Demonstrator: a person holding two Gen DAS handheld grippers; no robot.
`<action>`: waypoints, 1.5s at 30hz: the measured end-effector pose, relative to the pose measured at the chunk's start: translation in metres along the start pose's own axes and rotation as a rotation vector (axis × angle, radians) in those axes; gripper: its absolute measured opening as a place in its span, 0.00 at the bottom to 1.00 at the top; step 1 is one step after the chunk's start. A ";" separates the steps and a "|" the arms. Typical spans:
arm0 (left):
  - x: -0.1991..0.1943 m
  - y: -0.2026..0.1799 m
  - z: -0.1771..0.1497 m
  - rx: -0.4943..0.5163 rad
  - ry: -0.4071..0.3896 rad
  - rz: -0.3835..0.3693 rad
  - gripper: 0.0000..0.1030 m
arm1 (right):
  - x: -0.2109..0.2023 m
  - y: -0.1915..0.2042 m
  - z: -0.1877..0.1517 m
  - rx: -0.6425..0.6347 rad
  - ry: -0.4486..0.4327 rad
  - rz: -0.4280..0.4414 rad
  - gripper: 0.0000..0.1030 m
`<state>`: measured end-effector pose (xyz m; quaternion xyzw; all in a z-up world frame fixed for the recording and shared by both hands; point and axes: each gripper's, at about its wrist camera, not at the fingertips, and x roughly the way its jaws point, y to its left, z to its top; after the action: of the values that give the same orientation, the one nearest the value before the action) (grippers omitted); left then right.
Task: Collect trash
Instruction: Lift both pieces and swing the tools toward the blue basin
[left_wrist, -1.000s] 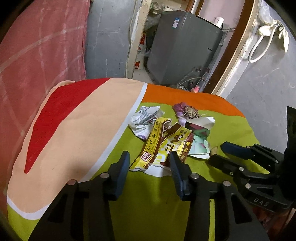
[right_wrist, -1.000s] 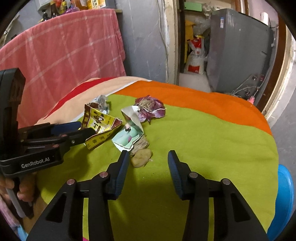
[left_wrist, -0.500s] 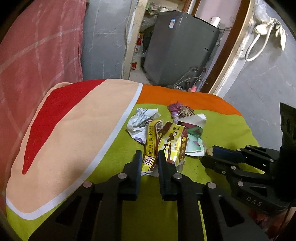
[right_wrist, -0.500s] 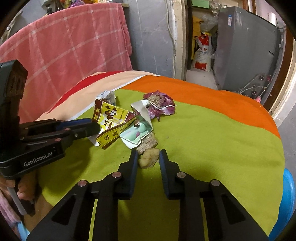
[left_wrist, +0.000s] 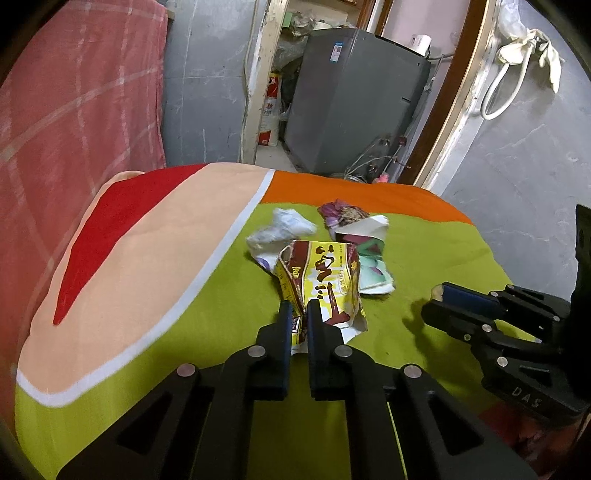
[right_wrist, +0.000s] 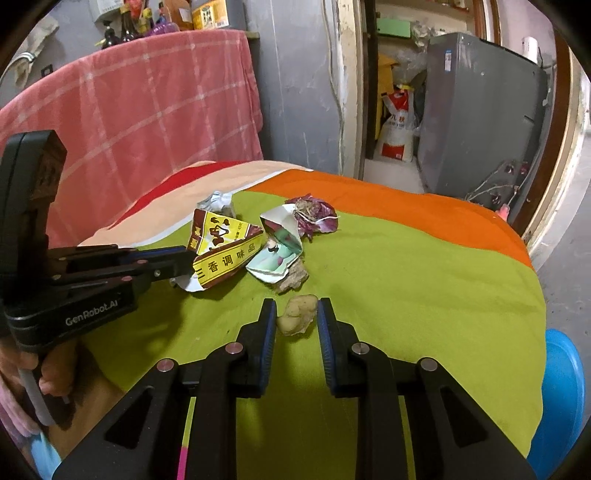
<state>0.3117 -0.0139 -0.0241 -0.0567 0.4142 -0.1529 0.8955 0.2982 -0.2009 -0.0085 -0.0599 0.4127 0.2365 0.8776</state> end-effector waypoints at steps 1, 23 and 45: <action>-0.002 -0.001 -0.001 -0.001 -0.001 -0.001 0.05 | -0.003 0.001 -0.002 0.001 -0.011 0.001 0.20; -0.075 -0.115 -0.007 0.076 -0.331 -0.066 0.05 | -0.153 -0.026 -0.053 0.009 -0.521 -0.268 0.20; -0.024 -0.295 -0.001 0.237 -0.388 -0.242 0.05 | -0.236 -0.149 -0.133 0.191 -0.696 -0.612 0.20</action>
<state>0.2295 -0.2857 0.0603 -0.0288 0.2041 -0.2926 0.9338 0.1453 -0.4590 0.0690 -0.0151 0.0772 -0.0658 0.9947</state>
